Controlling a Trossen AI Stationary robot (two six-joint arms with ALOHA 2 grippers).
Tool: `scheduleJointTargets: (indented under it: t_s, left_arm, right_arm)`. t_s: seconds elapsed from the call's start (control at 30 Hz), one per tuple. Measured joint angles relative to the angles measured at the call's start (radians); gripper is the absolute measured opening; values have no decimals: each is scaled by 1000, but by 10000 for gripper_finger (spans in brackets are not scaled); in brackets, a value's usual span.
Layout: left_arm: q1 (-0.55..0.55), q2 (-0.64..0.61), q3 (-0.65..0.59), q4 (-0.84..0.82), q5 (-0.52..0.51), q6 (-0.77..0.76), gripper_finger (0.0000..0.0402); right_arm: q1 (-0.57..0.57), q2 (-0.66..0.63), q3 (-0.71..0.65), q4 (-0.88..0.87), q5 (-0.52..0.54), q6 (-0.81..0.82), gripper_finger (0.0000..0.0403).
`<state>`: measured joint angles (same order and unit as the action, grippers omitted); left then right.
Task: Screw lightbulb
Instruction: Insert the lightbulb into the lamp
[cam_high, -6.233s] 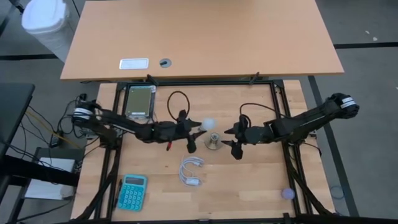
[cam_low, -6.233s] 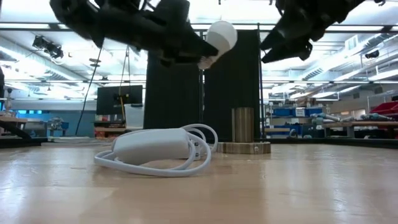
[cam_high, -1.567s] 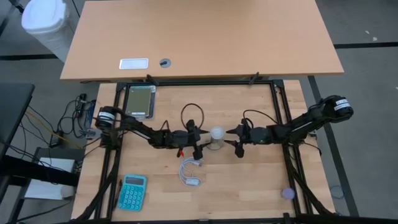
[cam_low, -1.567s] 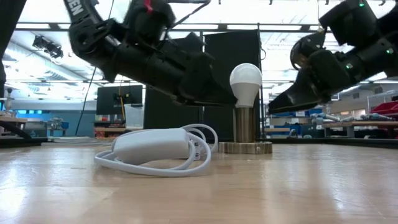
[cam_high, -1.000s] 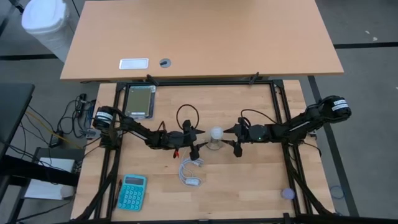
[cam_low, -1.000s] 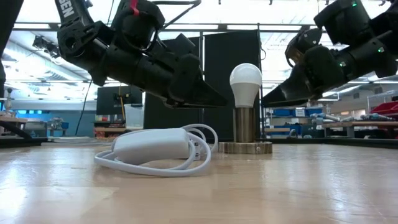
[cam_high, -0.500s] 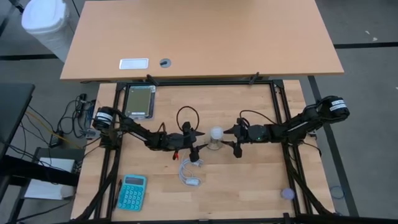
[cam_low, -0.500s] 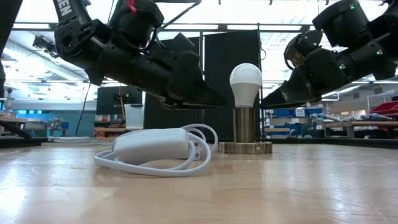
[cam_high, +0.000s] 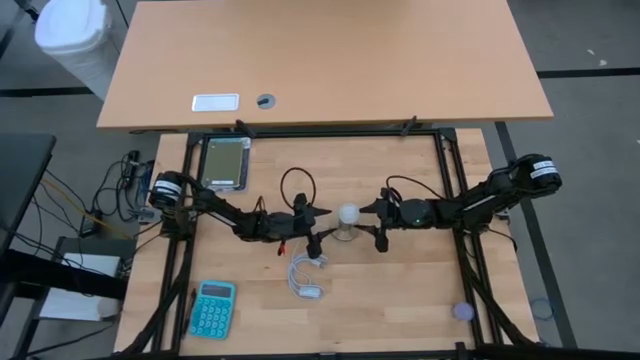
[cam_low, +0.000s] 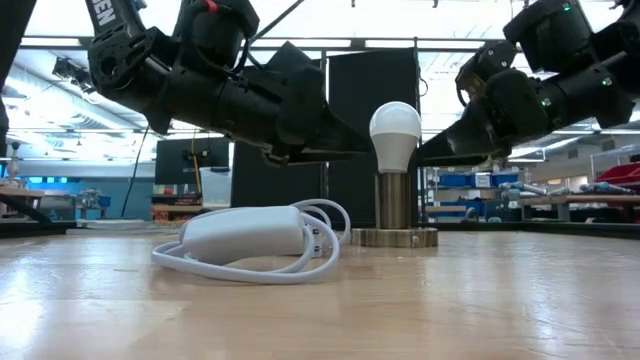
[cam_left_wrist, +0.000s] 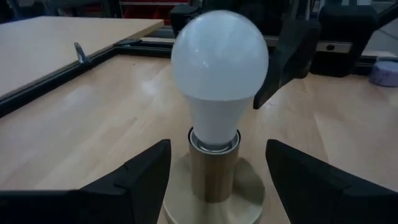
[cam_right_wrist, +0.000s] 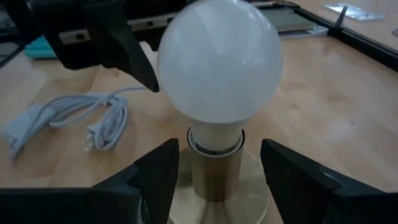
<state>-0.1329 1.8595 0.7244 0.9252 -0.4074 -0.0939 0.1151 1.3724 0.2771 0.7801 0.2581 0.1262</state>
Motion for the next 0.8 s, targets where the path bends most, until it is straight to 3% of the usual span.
scheduleJointTargets:
  t_s: [0.8]
  left_arm:
    - [77,1,39,-53,12,92,269]
  right_arm:
    - [1,0,34,-40,-27,9,230]
